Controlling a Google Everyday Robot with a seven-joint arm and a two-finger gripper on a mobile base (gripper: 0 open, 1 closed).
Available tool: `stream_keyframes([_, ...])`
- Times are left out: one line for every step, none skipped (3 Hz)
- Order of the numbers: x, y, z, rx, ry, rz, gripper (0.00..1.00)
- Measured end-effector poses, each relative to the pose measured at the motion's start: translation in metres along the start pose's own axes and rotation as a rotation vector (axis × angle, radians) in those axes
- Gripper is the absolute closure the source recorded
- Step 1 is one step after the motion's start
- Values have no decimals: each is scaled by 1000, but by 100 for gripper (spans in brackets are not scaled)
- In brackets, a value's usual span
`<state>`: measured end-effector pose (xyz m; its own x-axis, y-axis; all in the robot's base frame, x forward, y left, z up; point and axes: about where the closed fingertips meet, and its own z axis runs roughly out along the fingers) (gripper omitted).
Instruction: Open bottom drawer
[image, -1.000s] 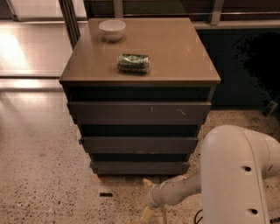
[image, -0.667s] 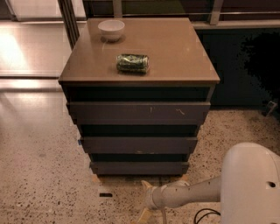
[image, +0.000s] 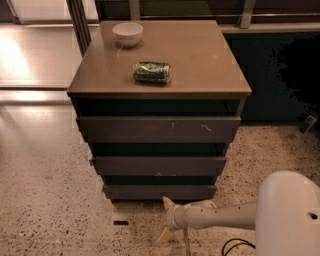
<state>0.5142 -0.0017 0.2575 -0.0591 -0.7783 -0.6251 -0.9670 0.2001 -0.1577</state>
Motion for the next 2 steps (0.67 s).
stream_keyframes([-3, -13, 17, 17, -16, -28, 0])
stream_keyframes([-9, -46, 35, 51, -29, -64, 0])
